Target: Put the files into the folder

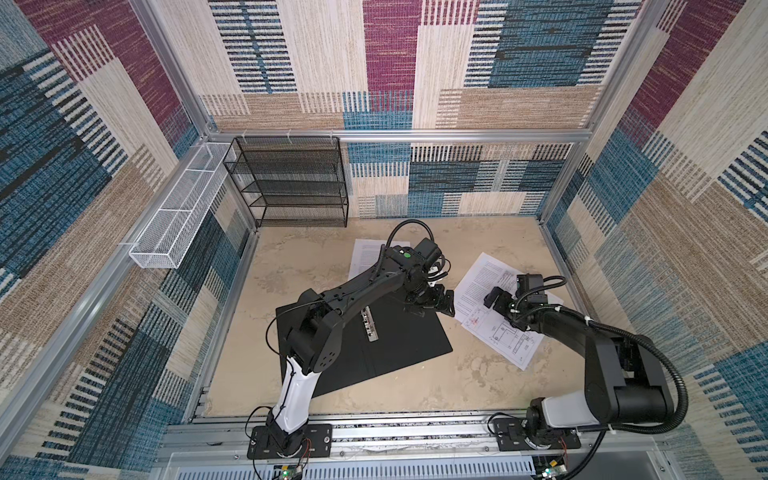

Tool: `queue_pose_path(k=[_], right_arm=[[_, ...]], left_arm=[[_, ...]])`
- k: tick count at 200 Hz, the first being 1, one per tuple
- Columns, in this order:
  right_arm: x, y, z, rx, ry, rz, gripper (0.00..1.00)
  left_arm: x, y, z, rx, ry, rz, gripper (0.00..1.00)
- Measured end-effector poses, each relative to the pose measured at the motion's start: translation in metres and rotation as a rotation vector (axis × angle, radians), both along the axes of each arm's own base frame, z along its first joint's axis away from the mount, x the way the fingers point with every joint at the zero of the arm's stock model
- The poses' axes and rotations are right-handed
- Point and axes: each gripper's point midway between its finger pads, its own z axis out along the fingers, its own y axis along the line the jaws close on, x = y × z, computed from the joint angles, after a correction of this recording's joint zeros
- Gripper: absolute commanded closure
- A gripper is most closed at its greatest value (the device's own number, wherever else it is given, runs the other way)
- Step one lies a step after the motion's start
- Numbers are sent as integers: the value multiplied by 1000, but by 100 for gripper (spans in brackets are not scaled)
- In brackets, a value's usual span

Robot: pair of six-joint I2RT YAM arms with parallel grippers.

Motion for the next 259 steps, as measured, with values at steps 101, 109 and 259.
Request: queue_pose_path(k=[101, 109, 259], right_arm=[[-26, 97, 14, 111, -76, 378, 0], [-27, 96, 22, 109, -81, 377, 0], [-57, -5, 25, 75, 20, -55, 0]], left_arm=[[16, -8, -12, 5, 19, 32, 19], [19, -10, -15, 5, 19, 35, 22], [35, -38, -77, 29, 109, 16, 36]])
